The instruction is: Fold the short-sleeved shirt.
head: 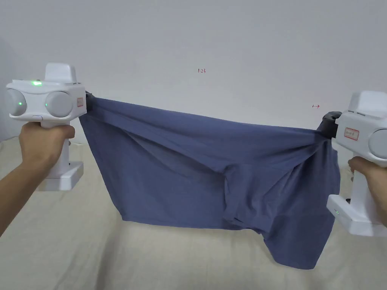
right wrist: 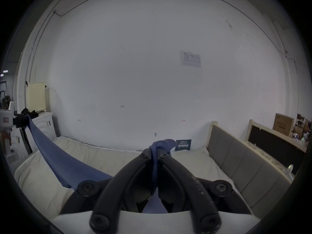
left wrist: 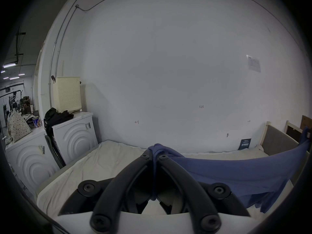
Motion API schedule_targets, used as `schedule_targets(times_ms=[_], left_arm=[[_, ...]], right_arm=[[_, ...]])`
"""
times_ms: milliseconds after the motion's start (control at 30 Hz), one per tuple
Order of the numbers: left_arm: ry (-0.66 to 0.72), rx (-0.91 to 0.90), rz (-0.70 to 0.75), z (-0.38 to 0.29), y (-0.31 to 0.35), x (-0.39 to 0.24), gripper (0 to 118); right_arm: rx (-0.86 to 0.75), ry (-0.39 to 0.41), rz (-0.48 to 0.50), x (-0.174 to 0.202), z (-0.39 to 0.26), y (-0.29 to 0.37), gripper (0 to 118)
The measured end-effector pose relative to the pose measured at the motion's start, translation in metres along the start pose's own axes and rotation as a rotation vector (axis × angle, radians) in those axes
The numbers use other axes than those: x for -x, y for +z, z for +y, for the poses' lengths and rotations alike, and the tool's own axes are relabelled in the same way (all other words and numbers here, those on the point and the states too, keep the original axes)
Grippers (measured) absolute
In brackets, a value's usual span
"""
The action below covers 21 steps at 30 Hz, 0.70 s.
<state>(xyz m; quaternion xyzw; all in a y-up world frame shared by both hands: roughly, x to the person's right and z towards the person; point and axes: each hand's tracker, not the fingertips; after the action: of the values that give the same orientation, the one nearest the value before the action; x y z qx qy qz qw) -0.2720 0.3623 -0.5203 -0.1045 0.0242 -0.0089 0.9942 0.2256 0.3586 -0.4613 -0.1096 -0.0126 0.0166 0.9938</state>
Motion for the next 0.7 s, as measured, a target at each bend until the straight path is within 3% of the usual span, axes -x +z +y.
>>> schedule_targets(times_ms=[333,700], left_arm=[[-0.018,0.178,0.038,-0.123,-0.034,0.021,4],[-0.053,0.501,0.035,-0.318,0.054,0.046,4]], right_arm=[[0.186,-0.055,0.03,0.02,-0.109,-0.046,7],[0.487,-0.091,0.005,0.024,-0.284,0.014,7]])
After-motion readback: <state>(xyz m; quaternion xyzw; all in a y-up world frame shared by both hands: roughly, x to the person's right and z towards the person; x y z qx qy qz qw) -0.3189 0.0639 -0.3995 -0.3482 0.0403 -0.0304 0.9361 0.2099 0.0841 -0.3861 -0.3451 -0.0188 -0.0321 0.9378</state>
